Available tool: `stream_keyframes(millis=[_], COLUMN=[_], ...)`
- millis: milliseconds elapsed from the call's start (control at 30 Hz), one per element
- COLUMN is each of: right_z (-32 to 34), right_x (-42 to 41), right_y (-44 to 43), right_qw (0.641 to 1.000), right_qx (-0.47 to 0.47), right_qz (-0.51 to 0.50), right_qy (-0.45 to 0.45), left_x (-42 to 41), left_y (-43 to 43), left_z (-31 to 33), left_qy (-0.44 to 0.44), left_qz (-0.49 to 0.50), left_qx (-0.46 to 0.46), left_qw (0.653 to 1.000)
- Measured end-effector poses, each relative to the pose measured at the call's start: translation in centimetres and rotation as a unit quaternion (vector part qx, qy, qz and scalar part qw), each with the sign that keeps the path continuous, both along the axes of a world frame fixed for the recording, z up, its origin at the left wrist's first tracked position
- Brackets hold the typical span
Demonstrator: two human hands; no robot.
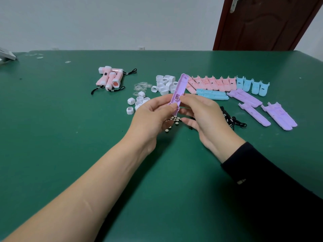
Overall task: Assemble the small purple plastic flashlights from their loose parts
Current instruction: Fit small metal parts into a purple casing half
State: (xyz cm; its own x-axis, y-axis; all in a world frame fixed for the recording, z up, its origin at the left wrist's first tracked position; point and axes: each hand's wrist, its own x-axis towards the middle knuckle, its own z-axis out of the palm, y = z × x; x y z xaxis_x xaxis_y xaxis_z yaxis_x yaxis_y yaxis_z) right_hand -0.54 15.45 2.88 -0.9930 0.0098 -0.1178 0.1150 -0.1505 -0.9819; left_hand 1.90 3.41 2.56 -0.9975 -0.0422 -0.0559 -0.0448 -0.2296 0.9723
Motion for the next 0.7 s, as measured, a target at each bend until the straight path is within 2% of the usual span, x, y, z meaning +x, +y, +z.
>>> stream_keyframes(millis=[133, 200, 300, 400, 500, 600, 633, 700], right_z=[-0.1, -0.1, 0.1, -0.1, -0.5, -0.7, -0.9, -1.5], right_x=[-0.4, -0.6, -0.3, -0.1, -0.2, -1.2, -1.5, -2.1], right_y=[0.2, 0.6, 0.9, 0.7, 0.7, 1.6, 2.0, 2.6], right_qw=[0.998, 0.986, 0.935, 0.894, 0.875, 0.878, 0.874, 0.839], right_qx=[0.026, 0.109, 0.260, 0.331, 0.362, 0.375, 0.403, 0.494], right_qz=[-0.054, -0.082, -0.077, -0.066, -0.085, -0.099, -0.082, -0.019], right_qy=[0.033, 0.097, 0.230, 0.294, 0.310, 0.281, 0.259, 0.228], left_x=[-0.1, -0.2, -0.3, -0.3, -0.3, -0.4, -0.5, -0.5], left_y=[-0.1, -0.3, -0.4, -0.3, -0.4, -0.6, -0.7, -0.9], left_z=[0.0, 0.0, -0.1, -0.1, -0.1, 0.0, 0.1, 0.2], left_qy=[-0.004, -0.008, -0.009, -0.008, -0.008, -0.011, -0.012, -0.014], left_qz=[0.014, 0.026, 0.033, 0.037, 0.040, 0.050, 0.054, 0.061], left_qx=[-0.015, -0.027, -0.044, -0.052, -0.055, -0.052, -0.049, -0.041], left_qw=[1.000, 0.999, 0.998, 0.998, 0.998, 0.997, 0.997, 0.997])
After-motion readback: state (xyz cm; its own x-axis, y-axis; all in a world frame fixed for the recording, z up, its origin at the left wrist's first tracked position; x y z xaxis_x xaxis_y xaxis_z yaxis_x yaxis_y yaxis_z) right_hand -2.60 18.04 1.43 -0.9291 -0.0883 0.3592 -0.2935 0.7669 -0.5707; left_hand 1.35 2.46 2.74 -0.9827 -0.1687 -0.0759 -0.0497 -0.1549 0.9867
